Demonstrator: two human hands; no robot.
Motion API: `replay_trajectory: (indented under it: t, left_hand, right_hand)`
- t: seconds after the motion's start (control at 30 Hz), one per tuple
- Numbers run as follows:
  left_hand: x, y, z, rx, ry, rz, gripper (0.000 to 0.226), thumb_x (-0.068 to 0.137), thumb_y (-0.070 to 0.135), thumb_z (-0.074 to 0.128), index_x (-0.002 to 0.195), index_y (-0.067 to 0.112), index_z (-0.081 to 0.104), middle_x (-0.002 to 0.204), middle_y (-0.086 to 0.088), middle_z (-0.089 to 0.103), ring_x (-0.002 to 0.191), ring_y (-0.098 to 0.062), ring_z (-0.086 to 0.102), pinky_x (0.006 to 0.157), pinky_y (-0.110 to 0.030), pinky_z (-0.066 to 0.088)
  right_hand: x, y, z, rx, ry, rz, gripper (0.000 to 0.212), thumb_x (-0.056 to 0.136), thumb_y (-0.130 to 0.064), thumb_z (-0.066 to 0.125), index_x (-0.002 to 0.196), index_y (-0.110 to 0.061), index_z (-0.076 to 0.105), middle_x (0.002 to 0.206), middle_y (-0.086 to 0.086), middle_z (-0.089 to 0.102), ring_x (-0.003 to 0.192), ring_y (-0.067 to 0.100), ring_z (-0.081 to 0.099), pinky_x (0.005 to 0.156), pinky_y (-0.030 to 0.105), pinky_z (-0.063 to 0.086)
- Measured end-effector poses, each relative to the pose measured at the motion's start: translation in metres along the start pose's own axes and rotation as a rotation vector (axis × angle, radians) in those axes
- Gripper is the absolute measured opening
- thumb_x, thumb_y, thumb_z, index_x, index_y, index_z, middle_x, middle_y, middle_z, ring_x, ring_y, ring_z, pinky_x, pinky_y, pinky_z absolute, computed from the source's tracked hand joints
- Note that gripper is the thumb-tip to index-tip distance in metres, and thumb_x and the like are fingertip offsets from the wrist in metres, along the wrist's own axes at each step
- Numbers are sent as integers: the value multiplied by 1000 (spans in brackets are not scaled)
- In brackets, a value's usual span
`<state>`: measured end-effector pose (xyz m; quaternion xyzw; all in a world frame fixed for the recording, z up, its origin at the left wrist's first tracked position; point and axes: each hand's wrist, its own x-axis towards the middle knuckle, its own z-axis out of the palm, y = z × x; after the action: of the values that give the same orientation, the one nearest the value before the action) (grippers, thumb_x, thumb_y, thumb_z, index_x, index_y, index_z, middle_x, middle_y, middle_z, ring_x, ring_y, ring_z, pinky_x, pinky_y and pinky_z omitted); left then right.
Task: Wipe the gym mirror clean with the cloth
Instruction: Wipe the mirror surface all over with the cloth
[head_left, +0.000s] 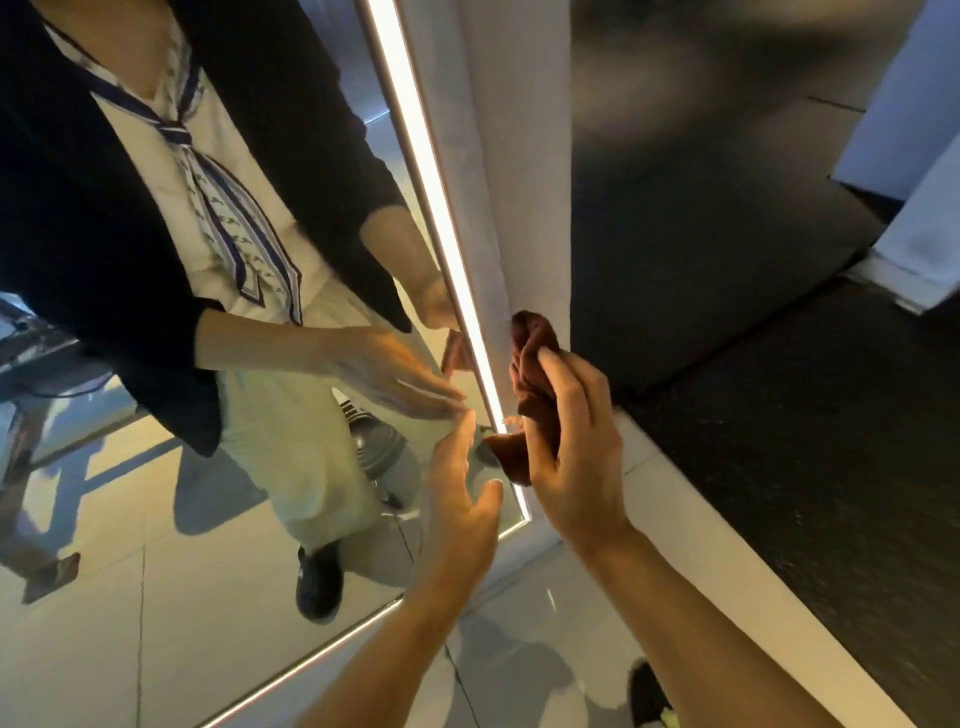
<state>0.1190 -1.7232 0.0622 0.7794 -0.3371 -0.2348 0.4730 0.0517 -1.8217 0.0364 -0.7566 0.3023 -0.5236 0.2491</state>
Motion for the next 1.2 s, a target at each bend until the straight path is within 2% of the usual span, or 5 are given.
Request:
replay_trajectory:
  t: [0.17,0.37,0.6,0.73,1.2]
  left_hand:
    - [1,-29,9,-20,-66,-26,62,96,9,53,138,43,24,161,3,28,146,-10,28,122,-44,26]
    - [4,-74,29,3,-152,-65,65,100,-3,48,151,29,25,162,2,27,148,-15,27,122,-43,25]
    - [15,-126,62,21,-79,38,68,96,-11,45,145,33,27,158,2,35,146,-10,32,121,-28,26]
    - [20,-153,76,8,37,161,71,91,-18,46,145,27,33,154,-2,41,144,-15,38,119,-37,32]
    - [45,-283,126,-8,147,521,64,92,-11,36,148,21,35,148,6,41,141,-5,40,112,-37,42]
  right_hand:
    - [-76,51,14,-221,-450,365,42,94,-9,66,134,-13,56,128,13,61,114,31,65,90,31,55]
    - [-70,55,21,-49,-42,216,45,98,-22,56,139,-10,46,133,14,56,121,13,53,93,6,44]
    - [-130,120,50,-247,-436,506,46,100,-12,58,145,-12,47,136,12,56,124,28,59,97,29,50]
    - [-111,115,60,-78,18,217,42,99,-20,53,137,-3,49,129,16,58,115,10,55,93,11,49]
    - [-148,174,122,-154,193,-302,30,106,-23,43,133,-10,41,129,17,43,114,25,54,97,20,48]
